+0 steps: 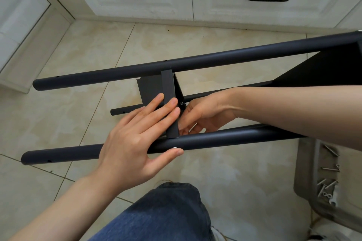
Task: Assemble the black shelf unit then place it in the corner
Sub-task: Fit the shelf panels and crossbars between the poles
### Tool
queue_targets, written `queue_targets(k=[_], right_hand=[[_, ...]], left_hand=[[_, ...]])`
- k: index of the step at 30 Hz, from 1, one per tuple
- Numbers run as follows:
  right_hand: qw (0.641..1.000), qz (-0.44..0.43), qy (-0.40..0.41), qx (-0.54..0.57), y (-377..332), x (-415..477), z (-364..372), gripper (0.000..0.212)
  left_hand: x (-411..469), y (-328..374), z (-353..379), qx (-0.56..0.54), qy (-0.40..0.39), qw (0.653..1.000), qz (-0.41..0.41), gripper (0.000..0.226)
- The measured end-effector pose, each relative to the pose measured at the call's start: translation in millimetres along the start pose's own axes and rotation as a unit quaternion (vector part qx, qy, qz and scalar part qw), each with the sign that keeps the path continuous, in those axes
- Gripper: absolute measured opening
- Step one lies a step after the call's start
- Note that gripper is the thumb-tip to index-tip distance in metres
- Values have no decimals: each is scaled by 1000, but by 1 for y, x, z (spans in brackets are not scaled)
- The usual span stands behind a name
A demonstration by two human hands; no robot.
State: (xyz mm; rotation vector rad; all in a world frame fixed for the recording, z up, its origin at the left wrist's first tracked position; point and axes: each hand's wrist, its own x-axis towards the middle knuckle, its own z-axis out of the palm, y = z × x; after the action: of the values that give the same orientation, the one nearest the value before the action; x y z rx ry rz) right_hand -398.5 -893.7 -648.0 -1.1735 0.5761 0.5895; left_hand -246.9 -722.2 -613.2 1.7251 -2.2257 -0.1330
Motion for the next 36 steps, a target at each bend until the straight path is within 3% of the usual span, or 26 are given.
queue_targets(k=[36], right_hand=[[1000,-14,-19,-6,-2,-1,-5,11]], left_hand=[[1,-1,0,8,1,1000,2,67]])
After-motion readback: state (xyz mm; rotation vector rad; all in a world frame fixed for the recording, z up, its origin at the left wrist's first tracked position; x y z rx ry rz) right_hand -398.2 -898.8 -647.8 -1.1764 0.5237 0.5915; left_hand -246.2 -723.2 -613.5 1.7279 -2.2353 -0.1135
